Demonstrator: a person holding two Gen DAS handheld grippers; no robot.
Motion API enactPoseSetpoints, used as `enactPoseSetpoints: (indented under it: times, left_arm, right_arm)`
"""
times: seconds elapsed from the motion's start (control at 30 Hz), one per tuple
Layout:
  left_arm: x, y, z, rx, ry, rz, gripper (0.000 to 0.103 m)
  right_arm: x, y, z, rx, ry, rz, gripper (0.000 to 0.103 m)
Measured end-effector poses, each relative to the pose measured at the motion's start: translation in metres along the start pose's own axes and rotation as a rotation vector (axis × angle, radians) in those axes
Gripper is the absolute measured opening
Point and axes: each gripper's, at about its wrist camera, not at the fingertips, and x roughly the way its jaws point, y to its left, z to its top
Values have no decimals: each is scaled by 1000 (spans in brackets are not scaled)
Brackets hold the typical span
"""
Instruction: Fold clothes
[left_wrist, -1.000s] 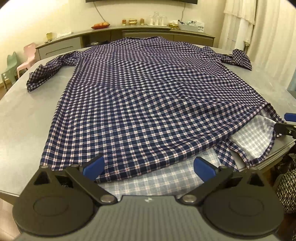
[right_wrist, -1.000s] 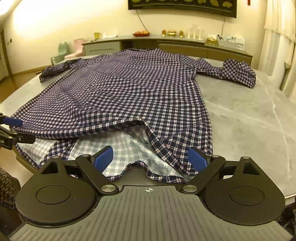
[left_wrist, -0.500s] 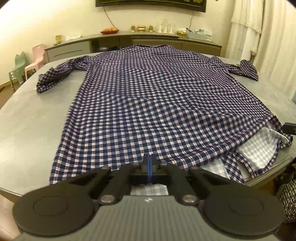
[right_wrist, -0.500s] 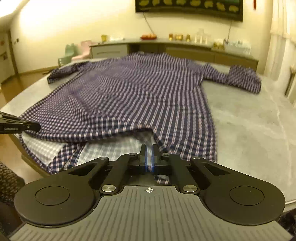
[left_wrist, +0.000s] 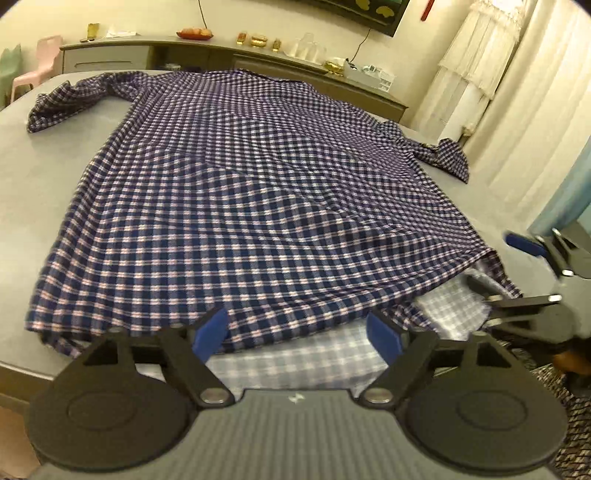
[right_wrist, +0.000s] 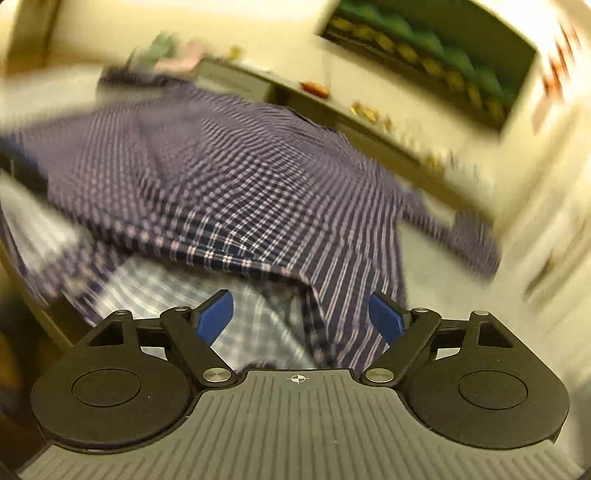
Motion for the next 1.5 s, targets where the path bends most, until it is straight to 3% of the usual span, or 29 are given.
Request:
enactPoseSetpoints:
  times: [0.07,0.13,0.17,0.2,0.3,0.43,0.6,0.77,0.9,0.97,1.03,1.13,1.23,1.27,1.43,1.5]
  left_arm:
    - [0,-2,0,-3,-5,-17,89]
    - [-2,-2,0,-16,-31,-39,89]
    - [-3,-3,0,-21,-45,-51,89]
    - [-8,-3,1,-11,-69,-75,89]
    - [-18,-17,1,68,-114,-170,89]
    - [-9,-34,-2,153,-92,-181,89]
    - [13,-24,-1,69,-27,-208,88]
    - [9,-24,-7,69,-1,-352,88]
    - [16,-20,-7,42,-47,-207,87]
    - [13,-7,-3,-23,-95,-94,77]
    - [-1,9,-1,-82,-204,42,70]
    - [-53,22,-1,-137,-437,231,74]
    - [-90,28,-8,-137,-591,281,88]
    - [-96,28,-9,-131,-598,269,89]
    - [-87,32,-14,-138,-470,208,90]
    - [-77,36,-16,-145,-430,209,90]
  right_arm:
    - [12,16,5,-138,-28,-22,82]
    - [18,20,11,-171,-52,-7,67]
    - [17,12,15,-116,-62,21,39]
    - [15,4,20,-60,-72,49,0]
    - [9,-20,34,106,-102,133,0]
    - [3,-50,47,319,-139,239,0]
    - [-1,-65,37,454,-165,300,0]
    - [1,-71,33,537,-175,323,0]
    - [2,-79,33,617,-190,407,0]
    - [1,-81,33,646,-201,450,0]
    - [0,-77,33,652,-204,470,0]
    - [-4,-74,27,636,-200,470,0]
    - [-7,-67,24,585,-178,435,0]
    - [-8,-64,24,560,-163,411,0]
    - [-2,-54,23,483,-82,322,0]
    - [-2,-53,23,465,-71,308,9]
